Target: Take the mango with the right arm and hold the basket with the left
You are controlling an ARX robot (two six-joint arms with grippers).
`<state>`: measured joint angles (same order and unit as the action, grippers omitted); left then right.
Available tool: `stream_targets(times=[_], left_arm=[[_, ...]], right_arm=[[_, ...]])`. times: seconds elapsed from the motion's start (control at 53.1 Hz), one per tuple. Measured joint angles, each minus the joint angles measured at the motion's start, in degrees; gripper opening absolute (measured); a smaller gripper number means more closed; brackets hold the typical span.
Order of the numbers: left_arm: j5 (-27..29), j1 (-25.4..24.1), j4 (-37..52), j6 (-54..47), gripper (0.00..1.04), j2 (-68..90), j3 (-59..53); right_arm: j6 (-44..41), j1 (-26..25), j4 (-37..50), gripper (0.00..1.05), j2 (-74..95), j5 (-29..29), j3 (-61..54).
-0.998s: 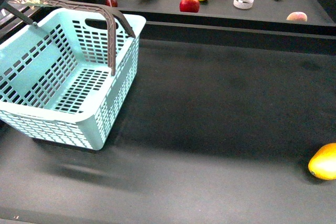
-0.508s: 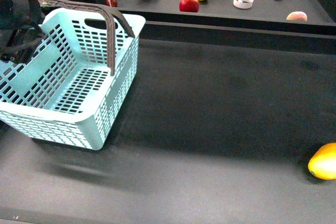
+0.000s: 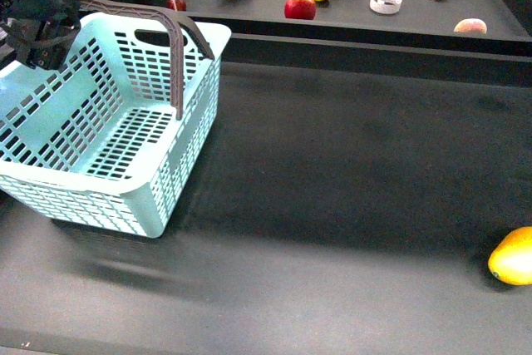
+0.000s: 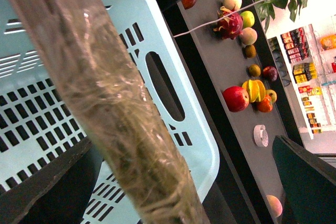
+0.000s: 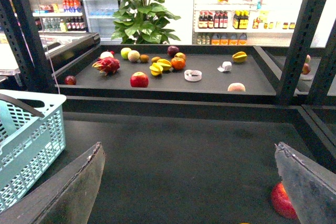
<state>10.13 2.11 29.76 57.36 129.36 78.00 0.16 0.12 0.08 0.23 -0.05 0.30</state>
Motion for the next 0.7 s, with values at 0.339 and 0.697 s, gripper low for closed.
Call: stream_targets(times=[0.339, 0.697], left_arm=[[-0.3, 0.9, -1.6, 0.4, 0.62, 3.9, 3.9], [-2.4, 1.9, -2.8, -1.8, 0.08, -2.1, -1.2]], right_arm=[[0.0, 0.0, 0.0, 0.97, 0.0, 0.0, 0.0], [0.0, 0.0, 0.0, 0.97, 0.0, 0.0, 0.0]])
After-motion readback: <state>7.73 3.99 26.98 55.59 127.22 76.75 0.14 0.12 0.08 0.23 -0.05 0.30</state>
